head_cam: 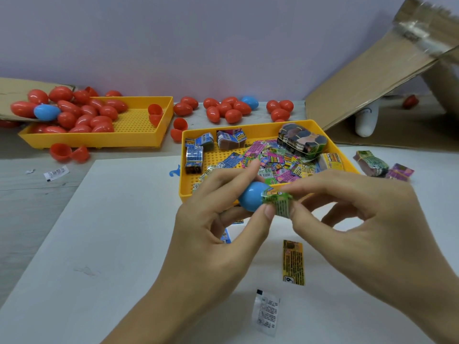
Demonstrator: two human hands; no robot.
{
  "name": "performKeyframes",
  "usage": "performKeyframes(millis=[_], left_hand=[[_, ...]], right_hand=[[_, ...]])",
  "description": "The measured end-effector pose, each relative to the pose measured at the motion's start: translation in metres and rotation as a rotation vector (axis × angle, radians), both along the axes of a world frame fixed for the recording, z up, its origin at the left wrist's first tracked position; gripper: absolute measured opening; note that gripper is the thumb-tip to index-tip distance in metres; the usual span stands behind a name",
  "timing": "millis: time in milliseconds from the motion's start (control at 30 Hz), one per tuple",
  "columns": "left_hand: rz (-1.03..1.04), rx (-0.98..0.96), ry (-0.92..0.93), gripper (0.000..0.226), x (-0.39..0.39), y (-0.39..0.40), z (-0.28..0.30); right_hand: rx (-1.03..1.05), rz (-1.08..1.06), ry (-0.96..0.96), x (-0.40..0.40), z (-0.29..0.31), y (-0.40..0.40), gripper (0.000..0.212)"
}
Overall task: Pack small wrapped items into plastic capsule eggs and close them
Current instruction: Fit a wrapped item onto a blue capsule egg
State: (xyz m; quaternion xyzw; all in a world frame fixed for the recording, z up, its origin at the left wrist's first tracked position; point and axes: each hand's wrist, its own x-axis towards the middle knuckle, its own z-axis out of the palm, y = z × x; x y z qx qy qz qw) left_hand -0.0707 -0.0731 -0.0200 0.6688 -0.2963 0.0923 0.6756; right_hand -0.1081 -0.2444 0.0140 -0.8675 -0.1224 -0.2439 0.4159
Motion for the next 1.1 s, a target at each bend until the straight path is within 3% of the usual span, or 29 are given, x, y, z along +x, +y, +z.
performKeyframes(millis=[167, 333, 500, 567, 700, 933, 1033, 1100], left_hand=[[0.016, 0.116, -0.128, 0.05, -0.002, 0.0, 0.001], [0.031, 0.146, -0.145, 0.051, -0.003, -0.001, 0.0], [0.006, 0.088, -0.116, 0.053, -0.001, -0.002, -0.001], [-0.002, 0.051, -0.099, 0.055, -0.002, -0.002, 0.0], [0.032, 0.006, -0.09, 0.04, -0.003, -0.001, 0.003], [0.112, 0.05, -0.162, 0.026, -0.002, 0.002, 0.004], [0.119, 0.114, -0.132, 0.034, 0.001, 0.006, 0.004], [0.08, 0.16, -0.095, 0.041, 0.002, 0.007, 0.005]], right_hand=[[0.201, 0.004, 0.16, 0.004, -0.001, -0.005, 0.012], [0.229, 0.044, 0.203, 0.005, 0.002, -0.006, 0.008], [0.359, 0.092, 0.283, 0.006, 0.006, -0.006, 0.022], [0.317, 0.058, 0.25, 0.005, 0.003, -0.004, 0.009], [0.246, -0.003, 0.186, 0.003, 0.002, 0.0, 0.014], [0.619, 0.2, 0.553, 0.011, 0.016, -0.007, 0.025], [0.768, 0.252, 0.783, 0.013, 0.021, -0.008, 0.028], [0.773, 0.273, 0.786, 0.011, 0.021, -0.007, 0.035]])
